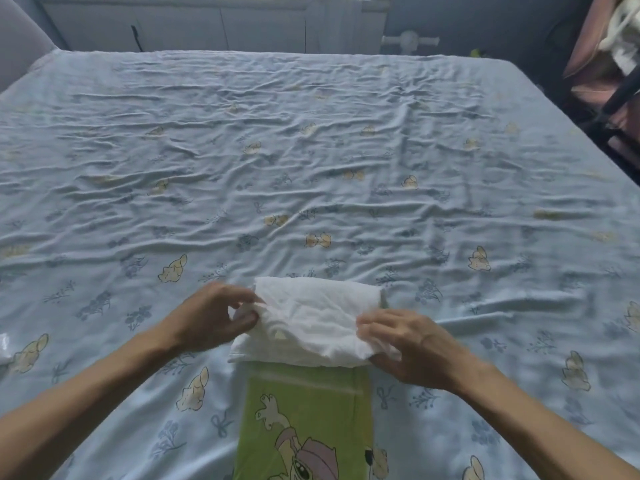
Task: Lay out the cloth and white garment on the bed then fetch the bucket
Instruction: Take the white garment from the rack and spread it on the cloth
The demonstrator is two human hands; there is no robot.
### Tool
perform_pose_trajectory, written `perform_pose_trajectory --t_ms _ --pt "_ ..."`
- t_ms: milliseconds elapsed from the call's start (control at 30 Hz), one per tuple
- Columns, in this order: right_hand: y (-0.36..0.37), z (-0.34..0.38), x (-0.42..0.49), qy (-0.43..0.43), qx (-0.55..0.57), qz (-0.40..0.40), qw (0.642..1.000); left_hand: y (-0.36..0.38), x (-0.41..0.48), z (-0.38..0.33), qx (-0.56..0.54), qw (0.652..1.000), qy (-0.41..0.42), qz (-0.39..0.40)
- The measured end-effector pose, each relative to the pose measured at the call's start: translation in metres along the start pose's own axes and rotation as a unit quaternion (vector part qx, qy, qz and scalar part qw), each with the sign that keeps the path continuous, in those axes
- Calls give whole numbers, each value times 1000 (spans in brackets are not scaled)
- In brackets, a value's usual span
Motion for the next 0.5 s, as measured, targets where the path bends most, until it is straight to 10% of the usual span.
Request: perform_pose_trajectory --t_ms 233,500 --pt "40 -10 -9 -19 -58 50 997 44 -25 17 146 987 28 67" --pt "-40 -37 16 90 300 -74 947 -15 -3 5 -61 997 -27 -47"
Point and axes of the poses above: each hand's wrist, its own x-axis towards the middle knuckle, its own y-axis out of the palm, z = x × y, the point moved 6 cm from there along x, towards the middle knuckle, and after that the axes turned 15 degrees about z, right-handed, at the moved point
